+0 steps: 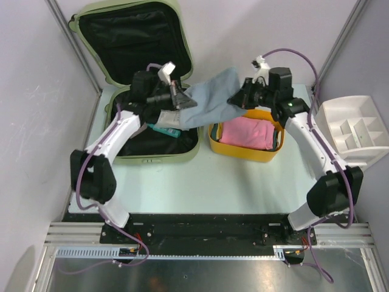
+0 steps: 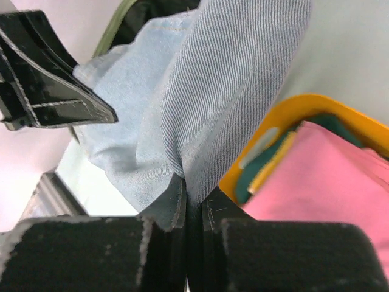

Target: Open, take out, and arrange the luggage

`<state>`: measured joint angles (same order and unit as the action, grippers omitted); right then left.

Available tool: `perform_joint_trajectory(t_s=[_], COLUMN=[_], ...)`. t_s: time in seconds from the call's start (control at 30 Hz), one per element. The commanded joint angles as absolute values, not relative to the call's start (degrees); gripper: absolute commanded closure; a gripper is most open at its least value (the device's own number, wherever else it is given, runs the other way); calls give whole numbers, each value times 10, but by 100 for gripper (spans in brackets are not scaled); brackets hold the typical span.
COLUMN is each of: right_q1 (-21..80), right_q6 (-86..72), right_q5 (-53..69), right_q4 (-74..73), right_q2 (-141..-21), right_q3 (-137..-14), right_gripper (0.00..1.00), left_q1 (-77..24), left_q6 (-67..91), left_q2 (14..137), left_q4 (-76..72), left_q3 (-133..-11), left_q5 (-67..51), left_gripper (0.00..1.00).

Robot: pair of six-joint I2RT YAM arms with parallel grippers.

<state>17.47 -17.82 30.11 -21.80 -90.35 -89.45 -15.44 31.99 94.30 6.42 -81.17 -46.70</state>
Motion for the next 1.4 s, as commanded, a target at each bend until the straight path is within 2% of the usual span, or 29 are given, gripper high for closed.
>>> perform_joint_trajectory(t_s=[0.0, 0.13, 0.4, 0.6, 0.63, 0.67, 0.73, 0.77, 0.83, 0.87, 0.93, 0.97, 1.07, 1.23, 1.37], right_q1=[135, 78, 44, 13, 5, 4, -20, -24, -29, -30, -30, -30, -30, 26, 25], right_q6=[-142, -135, -137, -130, -130, -132, -134, -132, -111, -101, -76, -50, -2, 27, 47], right_q5=[216, 198, 181, 174, 177, 178, 183, 184, 192, 199, 221, 228, 271, 252, 255], right_q4=[-161, -140, -38, -46, -52, -68, -87, -106, -124, -138, -147, -151, -157, -162, -207], right_q2=[-823, -767, -718, -744, -742, -737, -722, -715, -698, -693, -676, -672, -671, -731, -820], right_q3=[-825, -724, -498, -479, -481, -483, -500, -510, -539, -549, -565, -577, -605, -643, -656], right_gripper=[100, 100, 100, 100, 93, 72, 51, 34, 25, 19, 18, 18, 16, 11, 2], left_q1=[-215, -271, -308, -317, -316, -316, -309, -307, -303, -303, -300, -298, -292, -280, -265], left_q6=[273, 251, 225, 213, 211, 208, 208, 205, 191, 179, 166, 153, 127, 72, 42], left_q2=[1029, 1104, 1222, 1234, 1231, 1227, 1215, 1207, 1177, 1168, 1135, 1122, 1086, 1040, 1013], left_q4=[40, 40, 41, 48, 52, 55, 66, 69, 79, 81, 91, 94, 112, 143, 183], left_q3=[-924, -1005, -1049, -1038, -1034, -1032, -1027, -1026, -1021, -1021, -1020, -1020, -1015, -993, -975], left_q5=[-462, -447, -419, -386, -381, -372, -378, -374, -370, -367, -368, -372, -384, -405, -417], left_gripper=[100, 100, 100, 100, 99, 97, 83, 72, 61, 51, 36, 20, 2, 0, 0])
